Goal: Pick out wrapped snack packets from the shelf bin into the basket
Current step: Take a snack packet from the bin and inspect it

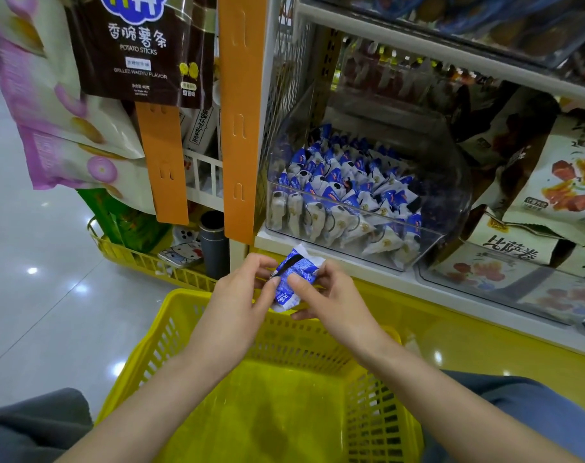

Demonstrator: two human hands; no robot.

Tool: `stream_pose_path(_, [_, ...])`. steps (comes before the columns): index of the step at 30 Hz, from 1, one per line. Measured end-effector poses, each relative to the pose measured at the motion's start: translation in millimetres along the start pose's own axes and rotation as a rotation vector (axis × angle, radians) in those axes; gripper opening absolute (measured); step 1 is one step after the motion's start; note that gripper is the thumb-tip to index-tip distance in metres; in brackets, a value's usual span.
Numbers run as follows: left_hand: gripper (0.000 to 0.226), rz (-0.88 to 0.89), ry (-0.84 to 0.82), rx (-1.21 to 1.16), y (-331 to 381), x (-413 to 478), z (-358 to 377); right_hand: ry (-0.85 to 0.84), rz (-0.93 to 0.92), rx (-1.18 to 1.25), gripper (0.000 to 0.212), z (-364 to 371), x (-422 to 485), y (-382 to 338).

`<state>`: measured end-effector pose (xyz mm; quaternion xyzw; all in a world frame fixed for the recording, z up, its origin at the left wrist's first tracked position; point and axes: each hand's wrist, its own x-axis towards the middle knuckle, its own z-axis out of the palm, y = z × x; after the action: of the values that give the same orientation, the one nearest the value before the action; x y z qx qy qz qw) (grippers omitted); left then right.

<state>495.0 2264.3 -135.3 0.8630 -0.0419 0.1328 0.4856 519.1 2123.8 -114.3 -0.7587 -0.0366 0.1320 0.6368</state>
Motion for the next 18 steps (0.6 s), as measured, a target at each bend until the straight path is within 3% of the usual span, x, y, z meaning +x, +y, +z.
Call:
stream_pose_path(2, [0.016,0.023,-0.011,0.099,-1,-2,-2,0.003,-0.051,-0.101,0.024,1,-2,4])
stream_pose_path(6, [0.026,0.055,-0.026,0.265,1,-4,-6,-0.028,-0.214,-0.379,0.024,2,-6,10])
stream_pose_path(14, [0.022,0.039,-0.009,0.260,7,-3,-11,-0.071,-0.290,-0.470,0.028,2,-6,12])
stream_pose_path(18, [0.021,0.118,-0.009,0.324,3,-2,-11,-0.090,-0.335,-0.537,0.024,1,-8,14])
